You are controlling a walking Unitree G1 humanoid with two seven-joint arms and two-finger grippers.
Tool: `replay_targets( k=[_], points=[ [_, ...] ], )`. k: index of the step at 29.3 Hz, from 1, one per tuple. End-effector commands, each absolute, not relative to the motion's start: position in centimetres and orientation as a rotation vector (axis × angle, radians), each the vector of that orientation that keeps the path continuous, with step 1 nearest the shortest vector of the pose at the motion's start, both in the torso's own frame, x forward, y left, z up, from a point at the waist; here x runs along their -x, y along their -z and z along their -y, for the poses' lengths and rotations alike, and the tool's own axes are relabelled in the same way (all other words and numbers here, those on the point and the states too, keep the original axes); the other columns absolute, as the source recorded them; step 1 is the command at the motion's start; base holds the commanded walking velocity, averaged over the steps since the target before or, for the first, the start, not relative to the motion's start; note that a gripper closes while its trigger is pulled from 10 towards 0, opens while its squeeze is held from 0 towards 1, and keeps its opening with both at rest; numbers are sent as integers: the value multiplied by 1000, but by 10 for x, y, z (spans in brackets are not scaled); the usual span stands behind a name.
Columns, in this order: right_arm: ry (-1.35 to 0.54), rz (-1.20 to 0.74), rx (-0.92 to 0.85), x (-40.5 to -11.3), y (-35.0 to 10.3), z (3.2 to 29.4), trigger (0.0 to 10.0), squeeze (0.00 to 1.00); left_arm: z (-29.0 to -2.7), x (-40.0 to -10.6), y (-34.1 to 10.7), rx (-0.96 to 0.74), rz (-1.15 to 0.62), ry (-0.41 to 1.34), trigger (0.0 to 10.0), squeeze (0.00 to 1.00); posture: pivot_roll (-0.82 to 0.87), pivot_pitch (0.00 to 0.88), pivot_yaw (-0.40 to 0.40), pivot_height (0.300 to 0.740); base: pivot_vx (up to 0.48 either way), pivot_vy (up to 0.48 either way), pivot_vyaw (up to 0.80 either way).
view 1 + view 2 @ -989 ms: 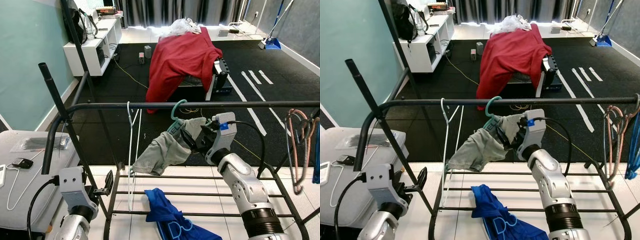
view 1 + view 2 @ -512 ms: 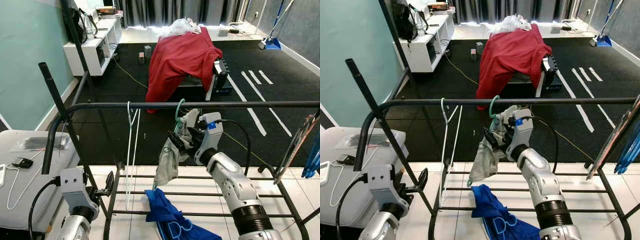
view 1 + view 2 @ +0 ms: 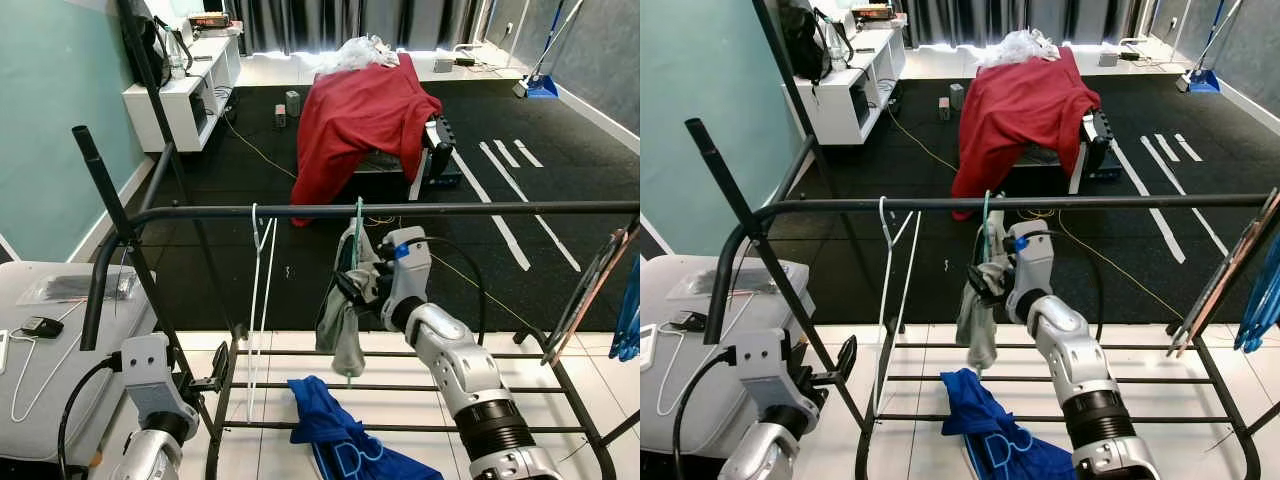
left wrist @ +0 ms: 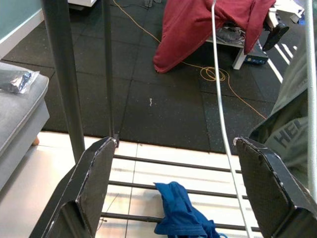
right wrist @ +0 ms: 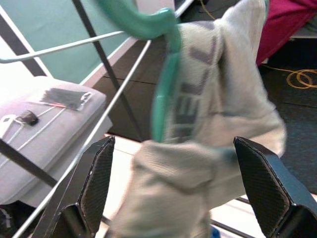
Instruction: Hang hanger
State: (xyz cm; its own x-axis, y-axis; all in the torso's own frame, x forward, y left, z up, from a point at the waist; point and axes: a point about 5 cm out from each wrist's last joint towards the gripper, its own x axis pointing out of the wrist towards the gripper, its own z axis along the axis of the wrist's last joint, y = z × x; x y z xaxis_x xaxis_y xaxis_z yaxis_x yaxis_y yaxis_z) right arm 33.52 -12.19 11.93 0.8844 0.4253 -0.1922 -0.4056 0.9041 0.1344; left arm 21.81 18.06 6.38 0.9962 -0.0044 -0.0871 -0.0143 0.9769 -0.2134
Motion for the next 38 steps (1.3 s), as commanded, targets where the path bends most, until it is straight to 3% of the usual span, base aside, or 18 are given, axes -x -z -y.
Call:
replay_targets(
  k=[1, 17, 18, 38],
  points=[
    [-468, -220, -94, -335, -122, 115, 10000, 0, -180, -217, -61, 225, -95, -10, 10000, 0, 1, 0, -5, 740, 0, 0, 0],
    [-351, -337, 96, -336, -106, 131, 9922, 0, -180, -217, -61, 228, -94, -8, 10000, 0, -5, 0, -3, 740, 0, 0, 0],
    [-342, -335, 95, -337, -107, 132, 0, 0, -180, -217, -61, 228, -94, -8, 10000, 0, -5, 0, -3, 740, 0, 0, 0],
    [-345, -205, 154, -330, -124, 135, 0, 0, -180, -217, -60, 232, -94, -5, 10000, 0, -20, 0, -2, 740, 0, 0, 0]
  ],
)
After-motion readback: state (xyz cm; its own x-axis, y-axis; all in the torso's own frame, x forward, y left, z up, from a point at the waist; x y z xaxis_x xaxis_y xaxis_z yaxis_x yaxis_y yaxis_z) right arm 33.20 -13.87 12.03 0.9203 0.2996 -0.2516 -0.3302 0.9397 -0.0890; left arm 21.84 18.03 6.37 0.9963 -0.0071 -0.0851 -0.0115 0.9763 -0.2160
